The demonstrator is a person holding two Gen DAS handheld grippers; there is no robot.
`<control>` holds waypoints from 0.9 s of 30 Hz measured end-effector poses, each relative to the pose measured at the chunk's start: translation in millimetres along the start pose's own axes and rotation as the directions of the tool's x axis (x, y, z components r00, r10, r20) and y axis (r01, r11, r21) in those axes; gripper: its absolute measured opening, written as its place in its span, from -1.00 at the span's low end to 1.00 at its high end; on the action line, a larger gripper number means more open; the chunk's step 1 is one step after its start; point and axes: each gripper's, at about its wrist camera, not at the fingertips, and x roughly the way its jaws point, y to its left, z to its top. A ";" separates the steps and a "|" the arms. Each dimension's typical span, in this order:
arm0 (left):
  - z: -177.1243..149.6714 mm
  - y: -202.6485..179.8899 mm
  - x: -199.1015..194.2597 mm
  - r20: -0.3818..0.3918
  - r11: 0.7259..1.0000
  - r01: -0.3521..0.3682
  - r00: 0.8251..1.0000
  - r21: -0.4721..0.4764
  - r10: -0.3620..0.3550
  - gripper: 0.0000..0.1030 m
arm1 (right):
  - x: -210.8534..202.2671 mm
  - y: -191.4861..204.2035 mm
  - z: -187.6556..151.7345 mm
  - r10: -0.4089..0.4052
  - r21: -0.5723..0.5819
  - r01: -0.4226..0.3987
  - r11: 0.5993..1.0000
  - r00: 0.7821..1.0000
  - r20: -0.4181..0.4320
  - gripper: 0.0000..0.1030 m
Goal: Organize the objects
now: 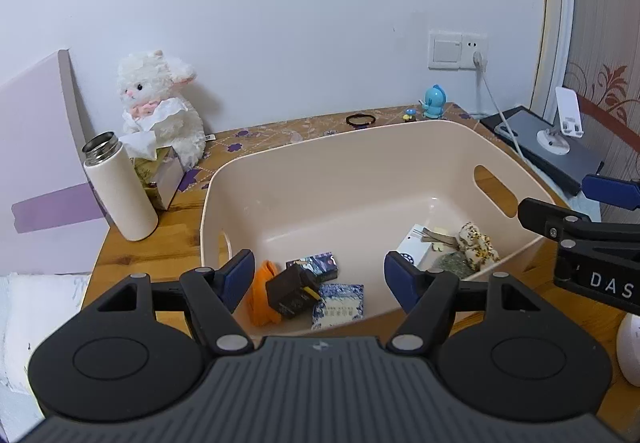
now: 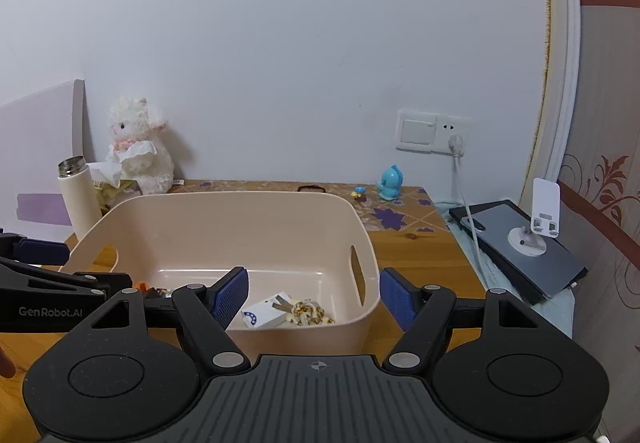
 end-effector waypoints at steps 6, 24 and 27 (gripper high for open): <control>-11.9 0.1 -16.3 0.011 1.000 -0.004 1.000 -0.015 0.004 0.42 | -22.8 -6.3 -9.5 0.008 0.004 -0.008 1.000 1.000 0.016 0.46; -56.2 -2.1 -91.0 0.088 0.999 0.010 0.996 -0.047 -0.006 0.43 | -85.5 -2.7 -45.1 0.038 -0.002 -0.037 0.999 0.998 0.041 0.46; -62.5 -2.7 -97.3 0.074 0.999 0.021 0.997 -0.046 -0.018 0.43 | -94.4 -2.4 -50.8 0.047 0.005 -0.047 0.999 0.998 0.043 0.46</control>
